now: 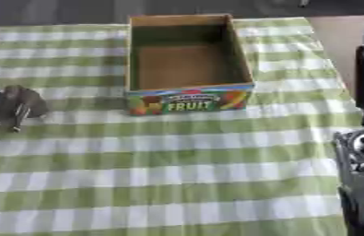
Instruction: Pick up objects on the table and place them in the box.
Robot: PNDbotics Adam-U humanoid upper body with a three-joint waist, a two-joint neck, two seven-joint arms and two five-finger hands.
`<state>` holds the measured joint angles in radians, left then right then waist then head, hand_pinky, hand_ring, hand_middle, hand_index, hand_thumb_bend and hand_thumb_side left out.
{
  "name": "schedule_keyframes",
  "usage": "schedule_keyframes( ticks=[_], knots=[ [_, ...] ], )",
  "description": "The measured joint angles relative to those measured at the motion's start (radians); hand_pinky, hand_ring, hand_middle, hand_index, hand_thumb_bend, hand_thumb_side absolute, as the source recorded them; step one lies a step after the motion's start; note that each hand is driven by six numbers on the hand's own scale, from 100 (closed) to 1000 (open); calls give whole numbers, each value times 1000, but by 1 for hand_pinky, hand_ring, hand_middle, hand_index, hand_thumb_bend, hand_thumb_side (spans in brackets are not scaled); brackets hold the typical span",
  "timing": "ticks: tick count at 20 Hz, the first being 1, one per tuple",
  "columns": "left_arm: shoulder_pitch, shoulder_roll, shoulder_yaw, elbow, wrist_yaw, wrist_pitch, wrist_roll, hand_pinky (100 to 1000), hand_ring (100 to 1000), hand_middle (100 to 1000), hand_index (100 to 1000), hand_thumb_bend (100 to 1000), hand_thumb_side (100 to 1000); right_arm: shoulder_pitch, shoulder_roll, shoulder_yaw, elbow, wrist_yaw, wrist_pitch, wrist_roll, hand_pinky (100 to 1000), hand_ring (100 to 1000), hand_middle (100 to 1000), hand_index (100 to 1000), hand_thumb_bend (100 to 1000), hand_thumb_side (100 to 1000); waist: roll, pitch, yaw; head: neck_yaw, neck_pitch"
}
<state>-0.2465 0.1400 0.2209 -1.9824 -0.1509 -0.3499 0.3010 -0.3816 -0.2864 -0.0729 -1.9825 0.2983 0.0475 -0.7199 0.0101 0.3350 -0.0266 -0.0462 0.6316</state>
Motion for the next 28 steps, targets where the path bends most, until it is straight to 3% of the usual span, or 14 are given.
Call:
schedule_keyframes(
  ticks=[5, 8, 13, 19, 24, 28],
  knots=[
    [2, 2, 2, 0, -2, 3, -3, 685, 694, 900, 912, 100, 601, 0, 0, 0, 0, 0, 0, 0, 791, 655, 674, 798, 100, 657, 1, 0, 0, 4, 0],
    [6, 38, 6, 0, -24, 9, 1, 683, 693, 876, 913, 100, 583, 0, -2, 0, 0, 0, 1, 1, 790, 655, 674, 798, 100, 658, 6, -1, 0, 5, 1],
    [11, 177, 6, 0, -103, 61, 32, 682, 699, 839, 924, 100, 556, 0, -13, -1, 0, 0, 2, 3, 790, 655, 674, 798, 100, 659, 13, -4, 0, 6, 6],
    [33, 369, -8, 0, -262, 190, 35, 685, 705, 795, 921, 100, 543, 1, -21, -1, 0, 4, 5, 6, 790, 655, 674, 798, 100, 660, 20, -8, -2, 6, 8],
    [36, 504, -45, 4, -359, 284, -34, 694, 723, 780, 903, 107, 516, 1, -27, 0, 0, 4, 6, 8, 790, 655, 674, 798, 100, 660, 22, -8, -6, 7, 8],
    [7, 606, -73, 60, -415, 303, -144, 731, 757, 772, 904, 186, 574, 1, -27, 0, 0, 4, 6, 10, 790, 655, 674, 797, 100, 660, 25, -8, -8, 7, 8]
  ],
)
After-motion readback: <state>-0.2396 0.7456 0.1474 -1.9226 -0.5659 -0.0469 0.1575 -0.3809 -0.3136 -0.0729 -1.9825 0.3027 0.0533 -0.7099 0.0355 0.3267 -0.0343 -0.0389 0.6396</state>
